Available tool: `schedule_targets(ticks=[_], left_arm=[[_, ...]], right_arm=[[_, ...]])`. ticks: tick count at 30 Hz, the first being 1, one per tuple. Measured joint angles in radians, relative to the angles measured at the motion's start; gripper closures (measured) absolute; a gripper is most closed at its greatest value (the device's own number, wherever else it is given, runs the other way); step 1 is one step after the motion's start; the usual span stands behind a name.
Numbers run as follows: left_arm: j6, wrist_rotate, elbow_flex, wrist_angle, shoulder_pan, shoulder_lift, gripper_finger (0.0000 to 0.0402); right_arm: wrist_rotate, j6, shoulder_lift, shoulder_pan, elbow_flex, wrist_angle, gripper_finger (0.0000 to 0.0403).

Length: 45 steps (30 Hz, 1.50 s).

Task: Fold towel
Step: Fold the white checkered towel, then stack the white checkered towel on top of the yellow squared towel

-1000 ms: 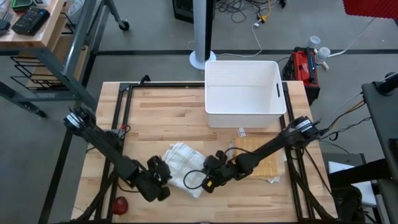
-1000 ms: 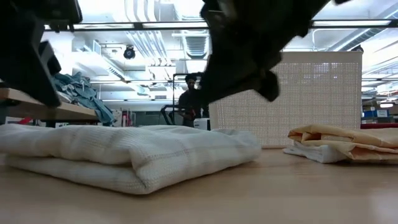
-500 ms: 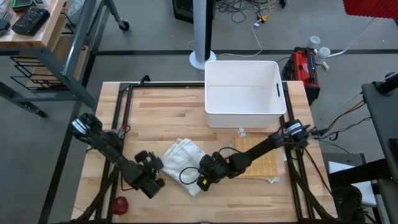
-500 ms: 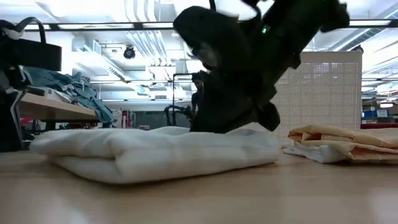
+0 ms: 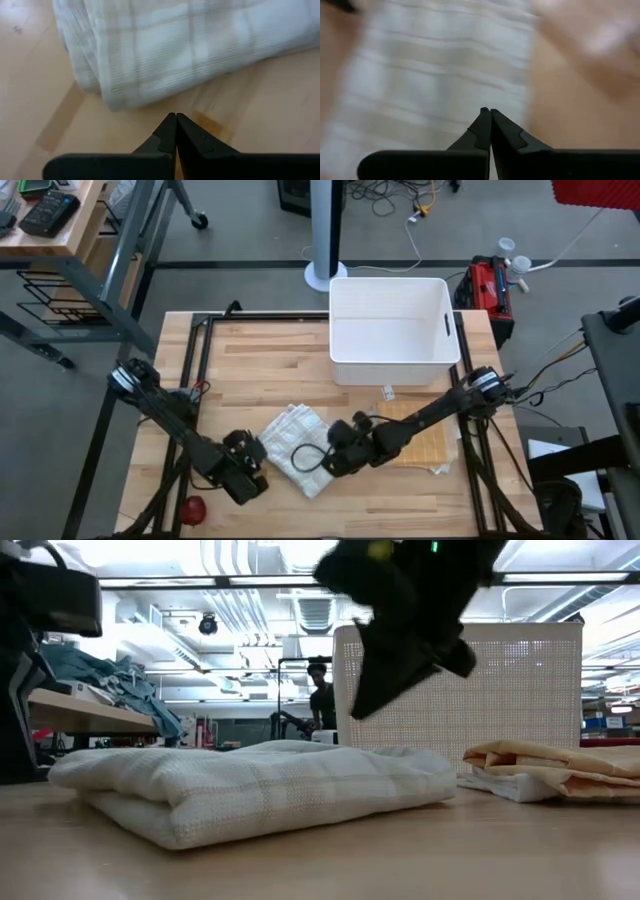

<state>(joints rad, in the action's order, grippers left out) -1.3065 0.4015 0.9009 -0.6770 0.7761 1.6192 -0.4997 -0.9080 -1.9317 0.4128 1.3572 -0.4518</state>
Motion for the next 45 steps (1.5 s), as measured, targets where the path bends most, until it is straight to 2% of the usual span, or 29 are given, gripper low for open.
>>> schedule_targets(ticks=[5, 10, 13, 17, 20, 27, 30, 32, 34, 39, 42, 45], left_arm=[[0.005, 0.034, -0.011, 0.008, -0.006, 0.038, 0.0401], [0.005, 0.103, -0.041, 0.015, -0.046, 0.057, 0.0401], [0.016, 0.127, -0.066, -0.004, -0.088, 0.058, 0.0401], [0.023, 0.113, -0.098, -0.062, -0.143, 0.047, 0.0401], [0.014, 0.044, -0.103, -0.106, -0.153, 0.027, 0.0401], [-0.057, -0.033, -0.094, -0.16, -0.101, -0.049, 0.0402], [-0.079, -0.047, -0.07, -0.152, -0.063, -0.091, 0.0401], [-0.061, -0.03, -0.046, -0.099, -0.033, -0.112, 0.0401], [-0.009, 0.01, -0.033, -0.053, -0.013, -0.116, 0.0401], [0.135, 0.092, -0.039, 0.15, -0.016, -0.086, 0.0402], [0.154, 0.133, -0.044, 0.166, -0.03, -0.048, 0.0402], [0.152, 0.132, -0.057, 0.164, -0.052, -0.003, 0.0402]], right_arm=[[0.012, -0.099, -0.009, -0.041, 0.002, -0.209, 0.0403], [0.089, -0.149, -0.034, -0.054, -0.03, -0.21, 0.0403], [0.176, -0.124, -0.061, -0.049, -0.04, -0.134, 0.0403], [0.281, -0.021, -0.08, -0.015, -0.04, 0.093, 0.0403], [0.271, -0.006, -0.071, 0.017, -0.04, 0.154, 0.0403], [0.176, -0.058, -0.019, 0.039, -0.04, -0.01, 0.0403], [0.197, -0.071, -0.019, 0.039, -0.055, -0.041, 0.0403], [0.244, 0.006, -0.019, 0.039, -0.059, -0.043, 0.0403], [0.259, 0.162, -0.019, 0.04, -0.059, -0.038, 0.0403], [0.182, 0.514, -0.027, 0.068, -0.059, -0.019, 0.0403], [0.175, 0.699, -0.036, 0.079, -0.061, 0.048, 0.0403], [0.175, 0.83, -0.048, 0.082, -0.059, 0.12, 0.0403]])
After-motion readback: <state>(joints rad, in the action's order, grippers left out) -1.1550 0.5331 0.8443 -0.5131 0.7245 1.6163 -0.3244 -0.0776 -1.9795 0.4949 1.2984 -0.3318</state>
